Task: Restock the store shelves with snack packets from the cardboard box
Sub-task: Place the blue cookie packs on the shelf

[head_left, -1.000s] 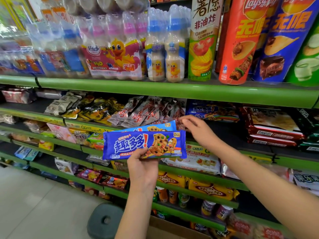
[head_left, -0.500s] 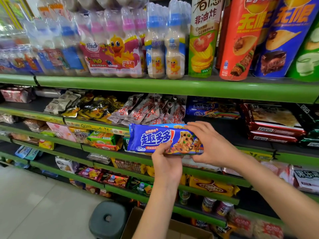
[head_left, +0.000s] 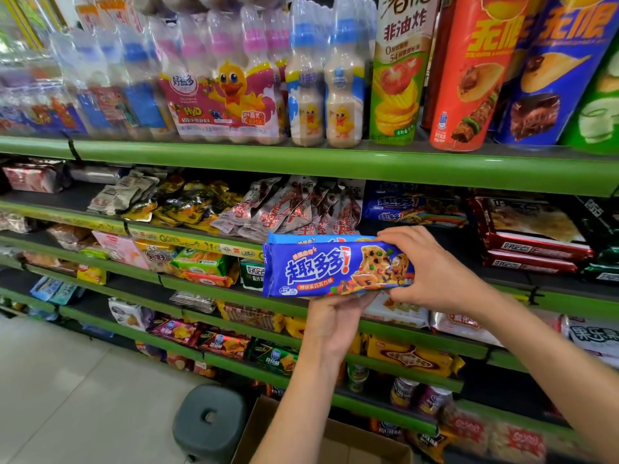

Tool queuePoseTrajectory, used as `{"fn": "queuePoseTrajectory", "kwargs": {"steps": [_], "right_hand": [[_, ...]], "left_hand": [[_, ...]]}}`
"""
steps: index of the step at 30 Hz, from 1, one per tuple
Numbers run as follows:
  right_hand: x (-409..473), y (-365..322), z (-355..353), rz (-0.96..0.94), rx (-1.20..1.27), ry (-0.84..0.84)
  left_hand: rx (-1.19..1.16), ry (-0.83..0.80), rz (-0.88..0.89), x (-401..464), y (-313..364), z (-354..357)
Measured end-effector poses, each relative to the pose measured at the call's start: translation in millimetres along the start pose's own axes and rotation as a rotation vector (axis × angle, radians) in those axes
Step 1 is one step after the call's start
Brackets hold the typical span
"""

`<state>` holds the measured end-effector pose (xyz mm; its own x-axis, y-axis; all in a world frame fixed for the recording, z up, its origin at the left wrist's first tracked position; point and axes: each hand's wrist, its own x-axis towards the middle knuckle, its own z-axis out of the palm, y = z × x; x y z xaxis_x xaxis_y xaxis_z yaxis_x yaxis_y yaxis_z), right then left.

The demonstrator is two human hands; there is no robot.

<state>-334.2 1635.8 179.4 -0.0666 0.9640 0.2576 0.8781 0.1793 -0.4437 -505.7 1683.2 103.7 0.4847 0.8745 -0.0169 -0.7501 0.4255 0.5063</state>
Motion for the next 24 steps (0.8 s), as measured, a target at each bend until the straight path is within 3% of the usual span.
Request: {"fn": "queuePoseTrajectory", "kwargs": {"steps": [24], "right_hand": [[-2.6,6.5,-0.4,0.011,0.005,0.0]], "left_hand": [[0.004,-0.011,0.036,5.4,-8.0,-1.7]]}}
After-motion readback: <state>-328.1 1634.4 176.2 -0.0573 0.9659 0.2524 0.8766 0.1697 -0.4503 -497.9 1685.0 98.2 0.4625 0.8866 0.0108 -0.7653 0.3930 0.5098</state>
